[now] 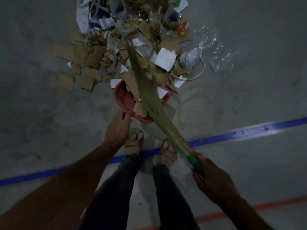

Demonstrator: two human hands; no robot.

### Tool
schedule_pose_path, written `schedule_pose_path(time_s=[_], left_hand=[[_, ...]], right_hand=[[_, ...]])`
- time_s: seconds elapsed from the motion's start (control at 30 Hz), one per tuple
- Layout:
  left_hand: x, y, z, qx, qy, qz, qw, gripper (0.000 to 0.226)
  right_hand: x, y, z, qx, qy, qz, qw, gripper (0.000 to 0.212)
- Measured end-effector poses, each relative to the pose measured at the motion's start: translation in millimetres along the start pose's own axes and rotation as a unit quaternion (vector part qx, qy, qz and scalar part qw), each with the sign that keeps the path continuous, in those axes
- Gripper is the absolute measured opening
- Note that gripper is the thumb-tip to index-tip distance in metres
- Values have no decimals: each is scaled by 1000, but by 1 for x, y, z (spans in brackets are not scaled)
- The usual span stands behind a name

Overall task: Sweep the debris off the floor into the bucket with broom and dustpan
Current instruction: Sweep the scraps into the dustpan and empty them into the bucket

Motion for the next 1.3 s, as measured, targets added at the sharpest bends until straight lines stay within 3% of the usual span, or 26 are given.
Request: schedule_pose_path(time_s=[0.27, 0.67, 0.97, 1.3], left_hand=[[-9, 106, 139, -16, 41, 32, 999, 27], [-37, 256, 335, -186, 66, 14, 980, 45], [-6, 316, 388, -235, 46, -23, 971, 49], [73, 348, 405, -249, 28, -117, 961, 55]], right_hand=[[68, 119, 69, -29, 86, 36, 995, 65], [160, 255, 161, -157, 188, 107, 964, 78], [220, 318, 149, -219, 213, 110, 946, 82], [315, 358, 46, -284, 231, 53, 929, 73]])
Point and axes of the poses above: each hand's wrist, its own y-axis away from the middle knuckle, its own z-axis out of the back of the hand, x = y × z, the point moved 10 cm from there along -y, towards the middle knuckle, and after that the axes turned 14 degrees about z, right-handed, at the moved point
